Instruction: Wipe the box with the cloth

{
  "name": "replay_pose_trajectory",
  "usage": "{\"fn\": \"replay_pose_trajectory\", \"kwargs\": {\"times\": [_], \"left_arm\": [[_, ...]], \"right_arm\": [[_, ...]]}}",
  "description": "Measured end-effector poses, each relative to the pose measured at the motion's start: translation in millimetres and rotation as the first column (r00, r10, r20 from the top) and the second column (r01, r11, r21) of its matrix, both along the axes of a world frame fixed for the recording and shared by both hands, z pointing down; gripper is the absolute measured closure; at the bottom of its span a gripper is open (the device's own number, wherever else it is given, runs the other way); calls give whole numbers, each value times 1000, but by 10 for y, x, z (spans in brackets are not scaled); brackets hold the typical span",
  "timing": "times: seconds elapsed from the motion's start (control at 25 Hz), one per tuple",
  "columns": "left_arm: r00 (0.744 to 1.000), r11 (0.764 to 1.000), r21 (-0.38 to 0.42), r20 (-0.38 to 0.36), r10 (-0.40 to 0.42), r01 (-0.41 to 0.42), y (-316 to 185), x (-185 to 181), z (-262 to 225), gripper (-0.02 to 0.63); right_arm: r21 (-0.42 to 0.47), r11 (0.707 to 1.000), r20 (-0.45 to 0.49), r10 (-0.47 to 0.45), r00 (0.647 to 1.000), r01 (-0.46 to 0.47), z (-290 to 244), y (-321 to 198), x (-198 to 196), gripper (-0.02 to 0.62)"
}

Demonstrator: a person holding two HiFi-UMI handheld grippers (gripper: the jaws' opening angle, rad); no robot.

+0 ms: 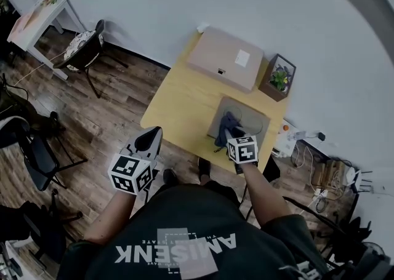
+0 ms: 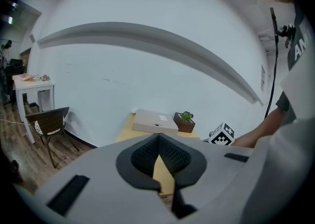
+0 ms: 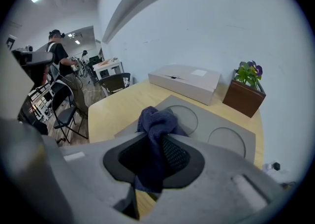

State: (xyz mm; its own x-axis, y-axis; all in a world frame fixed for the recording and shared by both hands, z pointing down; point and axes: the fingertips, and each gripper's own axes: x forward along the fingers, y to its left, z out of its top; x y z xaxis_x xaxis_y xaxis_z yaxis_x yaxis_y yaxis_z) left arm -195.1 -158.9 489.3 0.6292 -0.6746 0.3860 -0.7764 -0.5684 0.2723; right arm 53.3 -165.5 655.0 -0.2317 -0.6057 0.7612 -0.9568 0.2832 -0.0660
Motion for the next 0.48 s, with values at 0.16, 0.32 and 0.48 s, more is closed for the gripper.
{"fn": "replay_pose_trajectory", "kwargs": {"times": [0.16,0.32,0.48], "left_arm": [[1000,1000,8,-1,26,-26,13,22,-4,604],[999,998,19,-8,53,-53,-22,92,-51,604],[997,997,26,-14,78,-78,-51,177,-70,604]], "right_arm": [[-14,1000,11,-9,1000,10,11,189,-134,518],[-29,1000,25,-1,1000,1,1,338,-220,518],[-79,996,44,-40,998,43,31,493,-293,517]]}}
